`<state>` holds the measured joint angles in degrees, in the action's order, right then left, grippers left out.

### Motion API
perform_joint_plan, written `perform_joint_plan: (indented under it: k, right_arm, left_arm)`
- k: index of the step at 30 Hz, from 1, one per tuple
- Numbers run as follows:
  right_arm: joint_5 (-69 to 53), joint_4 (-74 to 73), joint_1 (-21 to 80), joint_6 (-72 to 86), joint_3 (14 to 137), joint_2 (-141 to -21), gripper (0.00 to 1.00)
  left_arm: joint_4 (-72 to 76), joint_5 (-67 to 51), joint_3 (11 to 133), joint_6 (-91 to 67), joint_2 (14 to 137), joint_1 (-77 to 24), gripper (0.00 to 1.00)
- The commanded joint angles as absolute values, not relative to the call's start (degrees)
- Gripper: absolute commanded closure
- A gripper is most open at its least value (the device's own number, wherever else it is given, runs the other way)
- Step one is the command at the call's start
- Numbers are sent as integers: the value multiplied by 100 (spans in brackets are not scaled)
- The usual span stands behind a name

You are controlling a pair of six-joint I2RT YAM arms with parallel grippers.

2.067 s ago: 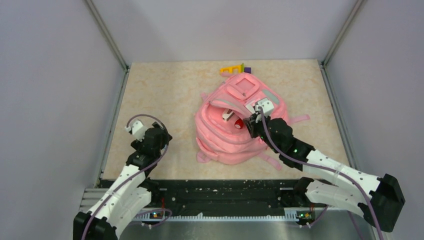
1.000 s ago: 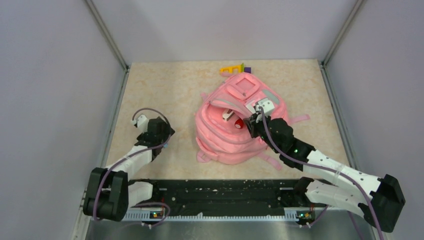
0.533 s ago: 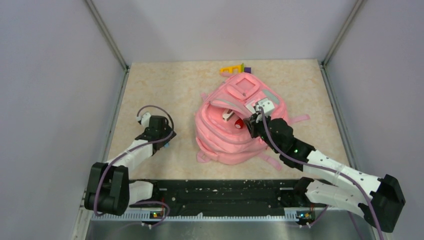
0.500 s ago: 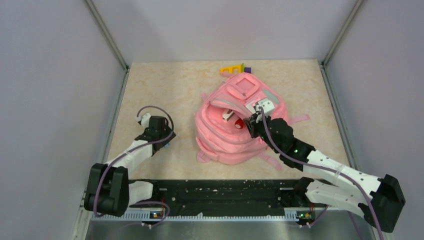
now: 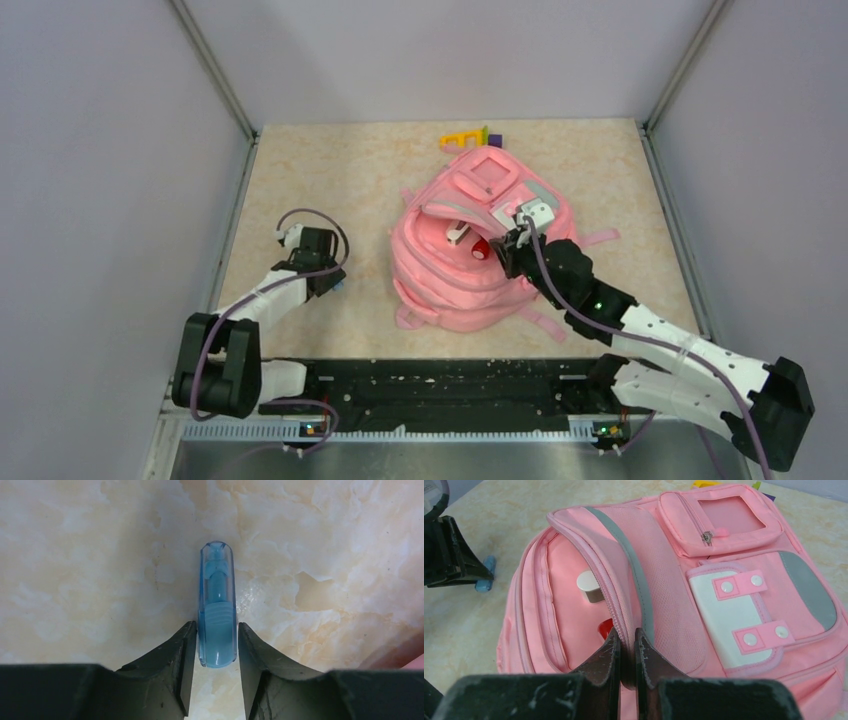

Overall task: Pack the student bag
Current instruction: Pick up the stationery from the center of the board.

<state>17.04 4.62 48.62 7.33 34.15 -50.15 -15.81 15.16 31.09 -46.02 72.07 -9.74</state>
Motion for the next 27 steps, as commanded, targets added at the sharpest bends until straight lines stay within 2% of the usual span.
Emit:
perform_joint_plan:
  k: [1, 7, 11, 17, 21, 27]
  right_arm:
    - [1595, 1204, 4895, 982, 3543, -4591, 100]
    - [1593, 1204, 4893, 991, 3532, -4545, 100]
    - [1592, 1219, 4898, 986, 3525, -4559, 100]
    - [1580, 1246, 4901, 985, 3533, -4636, 100]
    - [1577, 1257, 4900, 989, 3566, -4723, 100]
    - [1543, 1273, 4896, 986, 3619, -4825, 100]
  left_arm:
    - [-1944, 1134, 3199, -4527, 7569, -963, 60]
    - [-1938, 1099, 3186, -4469, 7594, -963, 74]
    - [-1908, 874, 3104, -4351, 7160, -967, 82]
    - [-1684, 364, 2813, -3979, 5938, -1001, 87]
    - [-1468, -379, 2663, -3533, 5116, -1009, 89]
    - [-1398, -1299, 3001, -3029, 4644, -1470, 95]
